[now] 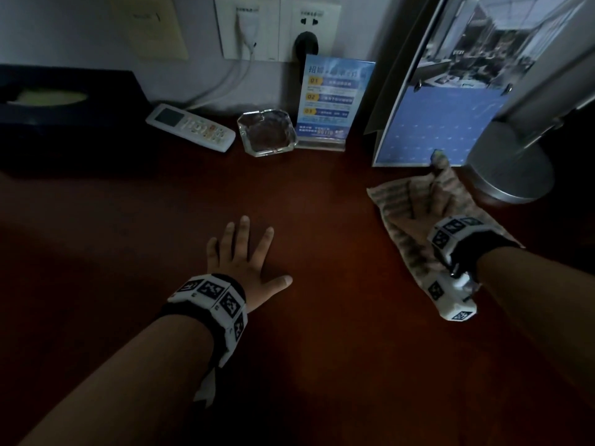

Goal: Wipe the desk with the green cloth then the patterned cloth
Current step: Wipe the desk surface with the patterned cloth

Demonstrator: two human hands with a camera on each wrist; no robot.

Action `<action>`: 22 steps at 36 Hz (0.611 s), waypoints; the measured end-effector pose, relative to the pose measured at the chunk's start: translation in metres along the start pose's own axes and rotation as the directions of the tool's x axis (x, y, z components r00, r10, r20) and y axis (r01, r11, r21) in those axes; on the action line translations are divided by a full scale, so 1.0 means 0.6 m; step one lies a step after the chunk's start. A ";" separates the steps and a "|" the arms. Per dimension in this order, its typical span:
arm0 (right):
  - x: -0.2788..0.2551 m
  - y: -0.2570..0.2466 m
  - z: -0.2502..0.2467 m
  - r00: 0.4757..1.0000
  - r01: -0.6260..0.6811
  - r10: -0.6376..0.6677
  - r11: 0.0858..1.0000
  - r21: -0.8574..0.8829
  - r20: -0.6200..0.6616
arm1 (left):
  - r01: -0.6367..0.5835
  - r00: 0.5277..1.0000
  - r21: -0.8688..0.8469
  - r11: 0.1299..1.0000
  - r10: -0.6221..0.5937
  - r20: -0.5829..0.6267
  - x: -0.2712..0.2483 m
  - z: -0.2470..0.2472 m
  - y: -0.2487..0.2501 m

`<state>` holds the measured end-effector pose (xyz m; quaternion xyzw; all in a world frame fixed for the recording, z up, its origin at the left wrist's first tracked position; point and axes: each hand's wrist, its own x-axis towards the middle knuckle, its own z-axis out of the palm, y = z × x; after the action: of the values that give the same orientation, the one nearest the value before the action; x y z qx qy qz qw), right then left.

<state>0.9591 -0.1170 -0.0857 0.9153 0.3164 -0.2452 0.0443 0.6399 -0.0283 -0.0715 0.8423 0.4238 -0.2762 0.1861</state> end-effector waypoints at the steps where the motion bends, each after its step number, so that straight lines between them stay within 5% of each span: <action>1: -0.006 -0.013 0.004 1.000 -0.009 0.009 1.000 0.001 0.020 | 0.002 1.000 -0.001 1.000 -0.002 0.002 0.000 0.000 0.000; 10: -0.089 -0.134 0.044 0.953 0.283 -0.251 0.939 -0.196 0.172 | 0.025 1.000 0.033 0.999 -0.026 0.015 -0.001 -0.005 0.005; 15: -0.084 -0.112 0.035 0.926 0.367 -0.332 0.905 -0.214 0.182 | 0.036 0.999 0.034 0.999 -0.037 0.011 -0.001 -0.006 0.006; 22: -0.027 -0.025 0.001 0.967 0.255 -0.241 0.934 -0.252 0.086 | 0.054 0.998 0.051 0.997 -0.055 0.010 -0.001 -0.005 0.009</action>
<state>0.9387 -0.1141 -0.0773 0.8474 0.4575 -0.2295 0.1414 0.6446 -0.0303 -0.0684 0.8334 0.4384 -0.2966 0.1593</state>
